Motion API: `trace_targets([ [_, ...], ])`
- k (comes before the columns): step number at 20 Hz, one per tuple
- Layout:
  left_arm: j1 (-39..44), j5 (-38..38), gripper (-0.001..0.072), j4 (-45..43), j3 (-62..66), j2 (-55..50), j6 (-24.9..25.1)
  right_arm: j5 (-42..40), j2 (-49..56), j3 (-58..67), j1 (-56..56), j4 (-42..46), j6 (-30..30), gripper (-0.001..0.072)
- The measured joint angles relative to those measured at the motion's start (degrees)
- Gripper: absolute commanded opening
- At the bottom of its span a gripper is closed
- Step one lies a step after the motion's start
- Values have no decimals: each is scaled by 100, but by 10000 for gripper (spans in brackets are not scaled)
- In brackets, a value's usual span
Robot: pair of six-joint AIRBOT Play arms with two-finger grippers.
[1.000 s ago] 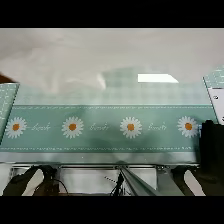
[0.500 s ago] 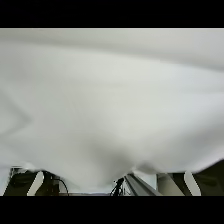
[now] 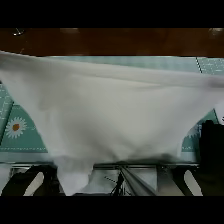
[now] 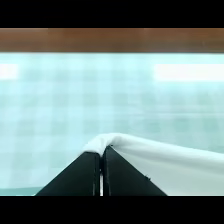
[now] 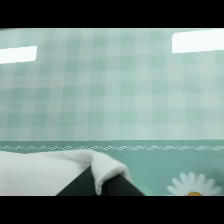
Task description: Fold the shirts.
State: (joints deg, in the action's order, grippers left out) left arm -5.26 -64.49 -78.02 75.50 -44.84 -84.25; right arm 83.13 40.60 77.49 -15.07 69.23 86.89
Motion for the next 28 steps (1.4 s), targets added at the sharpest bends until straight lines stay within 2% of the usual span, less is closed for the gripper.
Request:
trace_targets([
  [4, 131, 964, 17, 280, -210, -1419, 66, -1217, 1344, -621, 4, -452, -337, 25],
  [7, 179, 1829, 17, 682, -256, -2406, -55, -2055, 2616, -527, 4, -938, -540, 25],
  [9, 195, 2378, 17, 1005, -267, -2986, -166, -2380, 3440, -234, 26, -1235, -640, 25],
  [13, 210, 2758, 17, 1587, -282, -3856, -260, -2682, 4800, 498, 140, -1517, -629, 25],
  [16, 212, 2616, 18, 1878, -282, -4256, -278, -2645, 5440, 826, 175, -1587, -490, 25],
  [20, 70, 2100, 17, 2024, -120, -4437, -234, -2280, 5696, 1034, 70, -1655, -439, 26],
  [28, -369, -13, 18, 2057, 129, -4588, 614, -778, 5515, 776, -234, -1226, -817, 26],
])
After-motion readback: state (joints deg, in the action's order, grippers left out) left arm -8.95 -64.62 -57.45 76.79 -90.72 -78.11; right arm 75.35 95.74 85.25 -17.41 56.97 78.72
